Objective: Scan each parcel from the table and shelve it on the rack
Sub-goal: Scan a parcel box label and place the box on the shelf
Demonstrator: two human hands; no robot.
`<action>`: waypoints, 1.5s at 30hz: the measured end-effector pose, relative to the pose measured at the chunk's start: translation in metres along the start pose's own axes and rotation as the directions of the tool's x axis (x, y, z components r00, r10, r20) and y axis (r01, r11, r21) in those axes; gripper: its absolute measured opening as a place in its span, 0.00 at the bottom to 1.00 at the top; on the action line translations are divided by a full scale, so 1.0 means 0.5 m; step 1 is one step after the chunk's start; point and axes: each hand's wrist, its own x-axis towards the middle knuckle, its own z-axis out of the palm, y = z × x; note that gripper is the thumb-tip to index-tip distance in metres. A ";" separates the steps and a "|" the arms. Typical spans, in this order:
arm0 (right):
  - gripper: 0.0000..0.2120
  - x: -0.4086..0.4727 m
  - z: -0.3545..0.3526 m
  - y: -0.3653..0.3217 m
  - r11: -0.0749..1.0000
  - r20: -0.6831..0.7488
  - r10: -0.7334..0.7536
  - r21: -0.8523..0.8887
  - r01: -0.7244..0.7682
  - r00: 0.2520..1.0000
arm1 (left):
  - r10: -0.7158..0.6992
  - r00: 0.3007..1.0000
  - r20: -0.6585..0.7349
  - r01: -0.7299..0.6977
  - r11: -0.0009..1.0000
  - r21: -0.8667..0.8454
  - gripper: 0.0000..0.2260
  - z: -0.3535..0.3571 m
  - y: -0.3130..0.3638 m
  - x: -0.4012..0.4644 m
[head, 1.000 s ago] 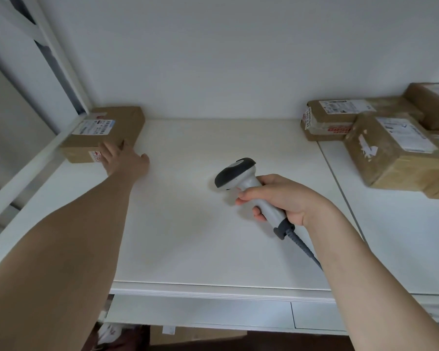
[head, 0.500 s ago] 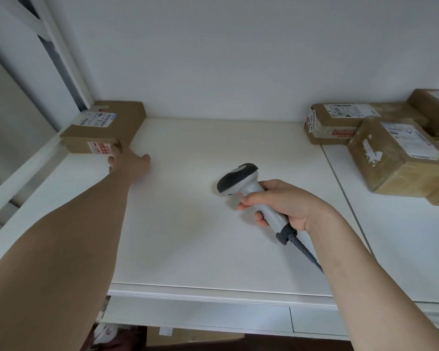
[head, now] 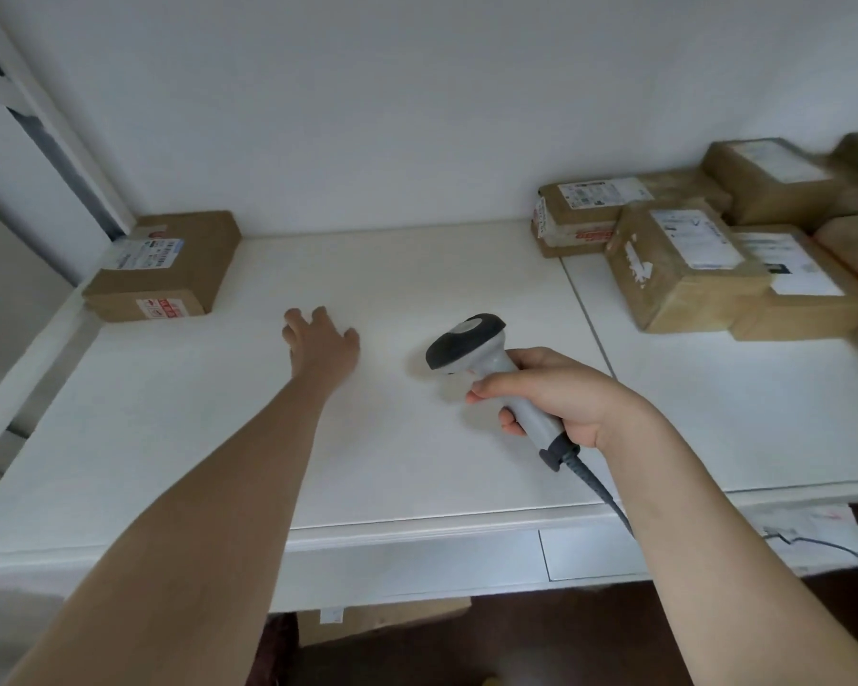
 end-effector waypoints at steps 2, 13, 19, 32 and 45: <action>0.13 -0.038 -0.030 0.017 0.999 -0.049 -0.004 0.032 0.006 0.999 | 0.077 0.996 -0.055 -0.080 0.995 -0.064 0.19 0.021 0.047 -0.045; 0.15 -0.389 -0.325 0.209 0.964 -0.232 -0.069 0.236 0.125 0.970 | 0.578 0.810 -0.103 -0.577 0.752 -0.318 0.13 0.226 0.373 -0.455; 0.17 -0.707 -0.589 0.395 0.957 -0.442 -0.045 0.239 0.166 0.896 | 0.759 0.650 0.025 -0.699 0.611 -0.370 0.13 0.410 0.614 -0.742; 0.10 -1.074 -1.019 0.669 0.778 -0.934 0.207 0.337 0.530 0.291 | 0.973 0.137 0.184 -0.819 0.216 -0.532 0.11 0.767 1.172 -1.198; 0.04 -1.268 -1.507 0.818 0.801 -0.885 0.424 0.268 0.535 -0.192 | 0.925 -0.161 0.344 -0.708 0.135 -0.693 0.12 1.210 1.673 -1.513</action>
